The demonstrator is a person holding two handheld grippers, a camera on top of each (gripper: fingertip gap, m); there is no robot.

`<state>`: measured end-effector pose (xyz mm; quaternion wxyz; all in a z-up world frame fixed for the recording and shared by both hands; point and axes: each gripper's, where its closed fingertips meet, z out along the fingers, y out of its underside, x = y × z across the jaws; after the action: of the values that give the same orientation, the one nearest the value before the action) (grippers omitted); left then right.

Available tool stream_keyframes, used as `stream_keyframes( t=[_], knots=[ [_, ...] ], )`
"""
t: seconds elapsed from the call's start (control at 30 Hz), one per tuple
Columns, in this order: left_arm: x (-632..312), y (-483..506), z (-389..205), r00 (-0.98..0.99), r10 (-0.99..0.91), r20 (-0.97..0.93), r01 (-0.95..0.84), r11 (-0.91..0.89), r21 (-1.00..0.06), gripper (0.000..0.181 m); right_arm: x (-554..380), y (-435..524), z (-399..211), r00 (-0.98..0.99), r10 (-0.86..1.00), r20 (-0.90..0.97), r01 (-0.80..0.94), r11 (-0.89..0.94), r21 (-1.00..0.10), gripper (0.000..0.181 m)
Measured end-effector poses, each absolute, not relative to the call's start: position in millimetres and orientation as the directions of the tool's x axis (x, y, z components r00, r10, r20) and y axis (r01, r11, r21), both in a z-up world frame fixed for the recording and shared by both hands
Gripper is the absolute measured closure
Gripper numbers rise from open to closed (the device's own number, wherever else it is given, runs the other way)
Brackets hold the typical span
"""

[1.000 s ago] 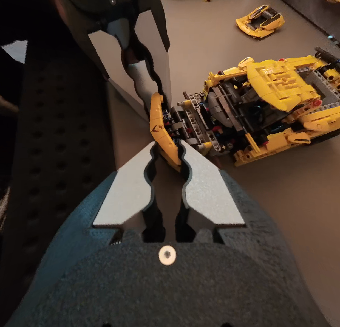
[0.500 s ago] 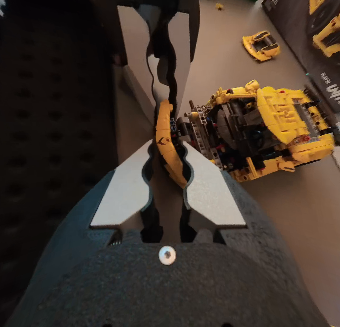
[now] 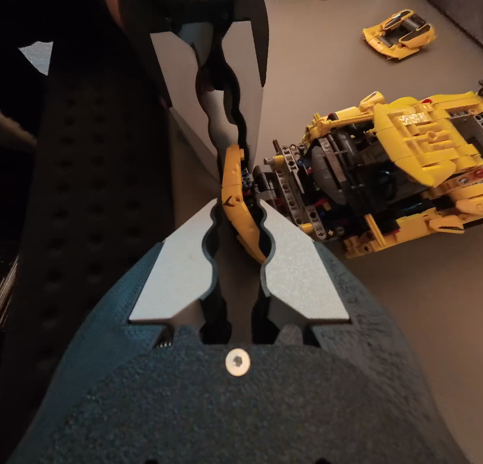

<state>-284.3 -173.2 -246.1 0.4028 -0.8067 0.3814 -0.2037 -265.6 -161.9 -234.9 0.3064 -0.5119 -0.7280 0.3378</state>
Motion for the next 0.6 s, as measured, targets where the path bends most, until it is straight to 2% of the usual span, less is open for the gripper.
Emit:
stream_keyframes(
  t=[0.13, 0.2, 0.3, 0.43, 0.5, 0.6],
  knots=[
    [-284.3, -173.3, -246.1, 0.625, -0.780, 0.026, -0.449, -0.387, -0.805, 0.159, -266.1, -162.3, -234.8, -0.293, 0.938, 0.185, 0.522, 0.319, -0.791, 0.155],
    [-284.5, -173.6, -245.9, 0.625, -0.779, 0.043, -0.440, -0.397, -0.805, 0.159, -267.5, -166.5, -232.4, -0.298, 0.886, 0.356, 0.480, 0.461, -0.746, 0.148],
    [-284.5, -173.9, -245.7, 0.624, -0.779, 0.059, -0.431, -0.407, -0.805, 0.160, -271.7, -164.9, -228.4, -0.241, 0.760, 0.603, 0.436, 0.640, -0.633, 0.153],
    [-283.9, -174.4, -245.4, 0.622, -0.780, 0.072, -0.425, -0.413, -0.805, 0.160, -274.1, -164.3, -236.9, -0.259, 0.765, 0.590, 0.472, 0.633, -0.613, 0.153],
    [-282.9, -175.2, -245.5, 0.618, -0.782, 0.075, -0.425, -0.413, -0.805, 0.160, -274.1, -164.1, -238.6, -0.268, 0.769, 0.580, 0.478, 0.629, -0.613, 0.160],
    [-282.8, -175.2, -245.6, 0.619, -0.782, 0.071, -0.428, -0.411, -0.805, 0.160, -274.3, -163.8, -238.4, -0.279, 0.734, 0.619, 0.485, 0.664, -0.569, 0.161]
  ],
)
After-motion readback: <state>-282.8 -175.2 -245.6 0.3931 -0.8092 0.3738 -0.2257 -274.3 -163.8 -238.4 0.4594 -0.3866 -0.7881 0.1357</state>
